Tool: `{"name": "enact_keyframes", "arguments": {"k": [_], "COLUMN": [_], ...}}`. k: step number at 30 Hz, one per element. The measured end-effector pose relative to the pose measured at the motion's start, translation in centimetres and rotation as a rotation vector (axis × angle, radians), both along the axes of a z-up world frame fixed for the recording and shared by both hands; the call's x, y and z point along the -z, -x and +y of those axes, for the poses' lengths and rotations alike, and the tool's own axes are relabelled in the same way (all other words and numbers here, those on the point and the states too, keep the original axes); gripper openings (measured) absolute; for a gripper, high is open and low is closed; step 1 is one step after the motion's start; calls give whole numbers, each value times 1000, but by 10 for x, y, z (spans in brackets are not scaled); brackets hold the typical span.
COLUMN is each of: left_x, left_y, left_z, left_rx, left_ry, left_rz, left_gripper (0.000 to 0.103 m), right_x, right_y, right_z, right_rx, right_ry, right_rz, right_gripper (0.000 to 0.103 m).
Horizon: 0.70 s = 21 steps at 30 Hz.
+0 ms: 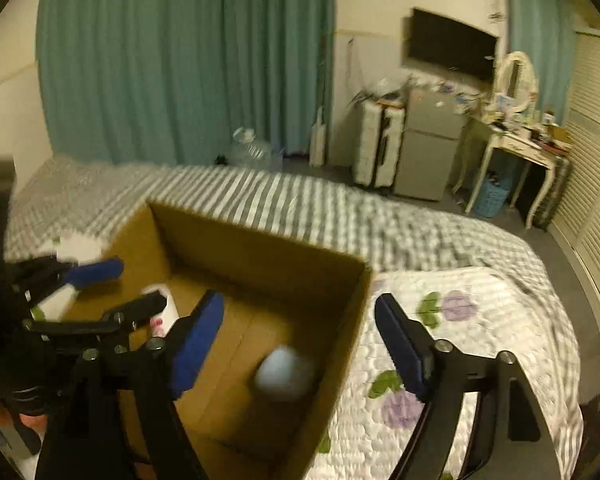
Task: Organize rigid objects
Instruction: 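Carry both items over the box and open both tools to drop them in, then move both tools back to the pile and grasp the white hair dryer with right tool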
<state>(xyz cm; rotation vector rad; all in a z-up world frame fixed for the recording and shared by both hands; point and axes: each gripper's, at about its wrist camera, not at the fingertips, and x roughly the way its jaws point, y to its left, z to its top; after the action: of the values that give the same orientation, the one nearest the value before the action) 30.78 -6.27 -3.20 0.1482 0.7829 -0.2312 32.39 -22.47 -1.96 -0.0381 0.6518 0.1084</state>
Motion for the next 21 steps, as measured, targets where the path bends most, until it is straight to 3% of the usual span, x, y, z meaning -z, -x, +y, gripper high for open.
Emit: {"name": "enact_keyframes", "arguments": {"k": [3, 12, 16, 21], "left_x": [-20, -110, -141, -153], "left_y": [19, 104, 152, 207], "left_z": [5, 34, 55, 72], "left_rx": [4, -39, -54, -45], "left_ry": [5, 46, 66, 53], "left_rz": [-10, -144, -207, -289], "left_gripper": [62, 71, 74, 74], "right_x": [-23, -95, -115, -121], "right_y": [20, 115, 159, 206], "right_z": [0, 21, 31, 53], "right_rx": [19, 28, 38, 21], "right_ry": [-46, 52, 62, 82], "right_rz": [-24, -79, -90, -87], "right_gripper": [84, 92, 95, 99]}}
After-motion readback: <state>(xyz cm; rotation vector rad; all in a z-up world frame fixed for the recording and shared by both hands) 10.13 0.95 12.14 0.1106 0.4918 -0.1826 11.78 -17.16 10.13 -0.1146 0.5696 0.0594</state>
